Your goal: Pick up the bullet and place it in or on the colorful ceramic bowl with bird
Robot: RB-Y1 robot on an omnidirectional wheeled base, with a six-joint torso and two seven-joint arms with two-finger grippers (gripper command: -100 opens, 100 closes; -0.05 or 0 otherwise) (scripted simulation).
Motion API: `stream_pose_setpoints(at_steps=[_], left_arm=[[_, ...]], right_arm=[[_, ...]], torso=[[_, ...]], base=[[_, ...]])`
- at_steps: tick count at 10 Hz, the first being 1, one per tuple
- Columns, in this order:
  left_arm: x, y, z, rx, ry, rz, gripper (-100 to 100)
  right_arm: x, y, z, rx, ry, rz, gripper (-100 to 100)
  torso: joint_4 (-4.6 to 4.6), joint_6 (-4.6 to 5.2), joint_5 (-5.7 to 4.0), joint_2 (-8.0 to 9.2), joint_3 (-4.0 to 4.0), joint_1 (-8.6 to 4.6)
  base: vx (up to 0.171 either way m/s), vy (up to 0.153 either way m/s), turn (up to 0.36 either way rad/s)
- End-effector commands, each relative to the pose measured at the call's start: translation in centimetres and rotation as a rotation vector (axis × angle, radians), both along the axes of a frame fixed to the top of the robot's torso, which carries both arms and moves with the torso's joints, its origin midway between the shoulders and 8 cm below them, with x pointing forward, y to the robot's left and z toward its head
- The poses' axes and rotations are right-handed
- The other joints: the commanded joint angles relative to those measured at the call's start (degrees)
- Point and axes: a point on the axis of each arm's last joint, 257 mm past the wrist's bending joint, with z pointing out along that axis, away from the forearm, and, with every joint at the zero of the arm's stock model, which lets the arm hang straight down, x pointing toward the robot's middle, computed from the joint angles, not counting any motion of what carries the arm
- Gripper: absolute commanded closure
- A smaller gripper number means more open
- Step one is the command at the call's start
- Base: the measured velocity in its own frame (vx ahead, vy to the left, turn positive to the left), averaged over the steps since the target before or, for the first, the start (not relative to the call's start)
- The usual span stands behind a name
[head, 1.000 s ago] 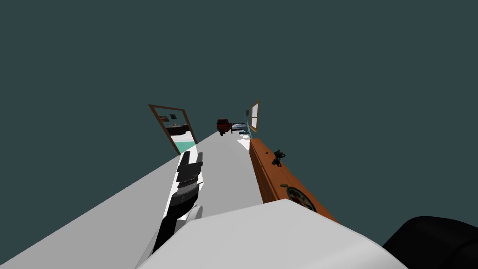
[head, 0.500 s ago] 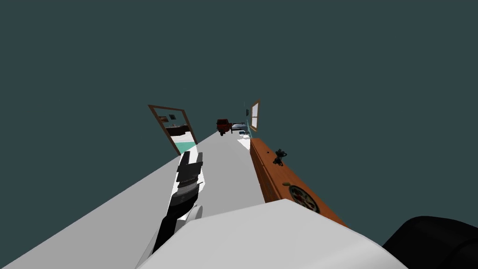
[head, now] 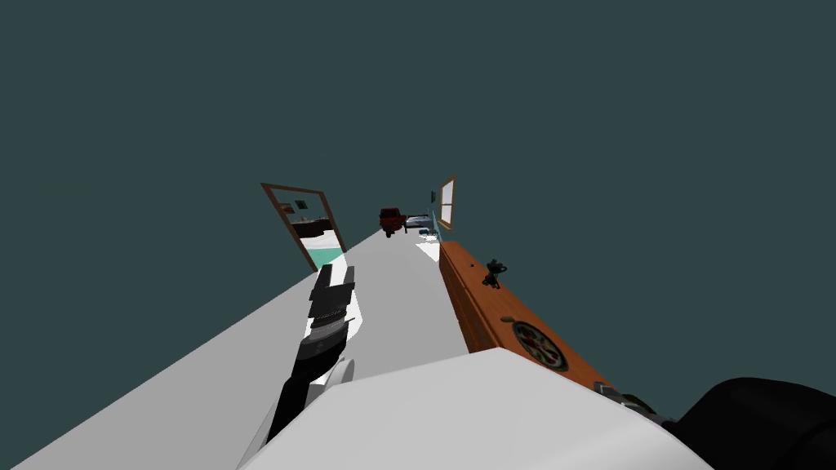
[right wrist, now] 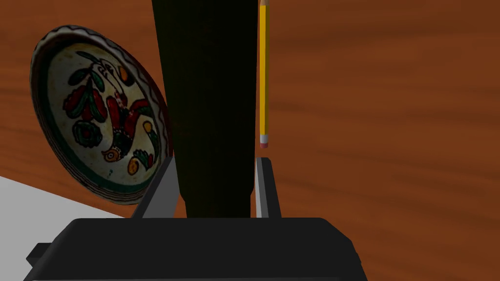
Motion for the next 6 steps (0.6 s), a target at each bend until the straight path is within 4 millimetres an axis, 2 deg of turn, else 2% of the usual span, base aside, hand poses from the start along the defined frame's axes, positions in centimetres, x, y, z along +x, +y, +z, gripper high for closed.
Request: stream_pose_setpoints(at_steps=[1,3,4,6], left_arm=[[0.0,0.0,0.0,0.000,0.000,0.000,0],[0.0,0.0,0.0,0.000,0.000,0.000,0],[0.0,0.0,0.0,0.000,0.000,0.000,0],[0.0,0.0,0.0,0.000,0.000,0.000,0]], right_arm=[[0.1,-1.6,1.5,-0.023,-0.001,0.000,100],[0.3,-3.3,3.0,-0.044,-0.002,0.000,100],[0.5,-4.6,4.3,-0.058,-0.001,0.004,100],[0.5,-5.5,5.5,-0.061,0.002,0.009,100]], torso=[[0.00,0.00,0.00,0.00,0.00,0.00],[-0.01,-0.05,0.02,-0.06,-0.03,-0.04],[-0.01,-0.05,0.03,-0.11,-0.06,-0.02],[-0.04,-0.10,0.06,-0.26,-0.14,-0.04]], base=[[0.016,0.073,0.019],[0.029,0.074,0.019],[0.055,0.079,0.035],[0.074,0.041,0.026]])
